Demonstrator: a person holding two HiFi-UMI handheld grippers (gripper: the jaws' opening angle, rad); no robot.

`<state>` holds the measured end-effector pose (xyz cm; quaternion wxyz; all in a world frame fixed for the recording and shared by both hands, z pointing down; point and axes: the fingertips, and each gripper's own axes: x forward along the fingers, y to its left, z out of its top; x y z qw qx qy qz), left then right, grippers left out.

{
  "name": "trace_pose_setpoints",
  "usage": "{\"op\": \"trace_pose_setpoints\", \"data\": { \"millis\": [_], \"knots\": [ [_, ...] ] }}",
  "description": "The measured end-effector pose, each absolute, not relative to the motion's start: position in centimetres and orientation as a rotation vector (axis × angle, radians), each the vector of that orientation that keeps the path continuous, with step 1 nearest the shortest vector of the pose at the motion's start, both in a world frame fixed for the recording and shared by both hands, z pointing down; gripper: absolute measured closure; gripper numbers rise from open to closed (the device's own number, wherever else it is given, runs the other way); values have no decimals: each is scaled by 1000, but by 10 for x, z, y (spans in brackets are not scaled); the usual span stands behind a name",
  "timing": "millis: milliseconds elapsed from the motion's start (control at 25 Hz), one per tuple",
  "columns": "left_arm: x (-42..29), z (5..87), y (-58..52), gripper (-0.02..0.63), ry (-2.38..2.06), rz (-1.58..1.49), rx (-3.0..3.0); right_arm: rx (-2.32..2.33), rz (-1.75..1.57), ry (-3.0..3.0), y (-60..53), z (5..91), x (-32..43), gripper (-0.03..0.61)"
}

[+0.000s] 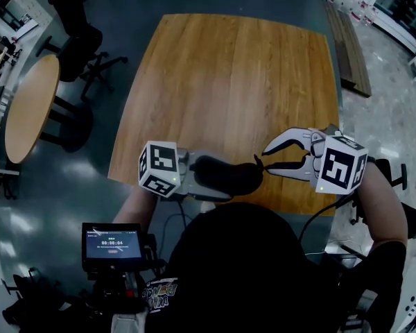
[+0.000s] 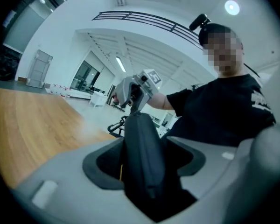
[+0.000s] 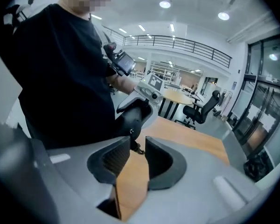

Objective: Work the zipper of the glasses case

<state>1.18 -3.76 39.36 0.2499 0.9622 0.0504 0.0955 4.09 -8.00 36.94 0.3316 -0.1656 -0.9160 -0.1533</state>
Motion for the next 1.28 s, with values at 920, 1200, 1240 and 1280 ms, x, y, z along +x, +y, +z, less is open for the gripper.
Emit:
{"op": "trace_pose_setpoints", "data": {
  "millis": [920, 1200, 1240, 1280],
  "knots": [
    [16, 395, -10, 342, 356, 297, 2542, -907, -591, -1872, -28, 380, 39, 485],
    [20, 397, -3, 345, 410, 269, 2518, -941, -573, -1844, -30, 368, 31, 540],
    [21, 397, -3, 345, 411, 266, 2517, -940, -570, -1841, -30, 368, 31, 541],
    [21, 396, -2, 345, 422, 262, 2506, -941, -558, -1843, -30, 367, 30, 545]
  ]
}}
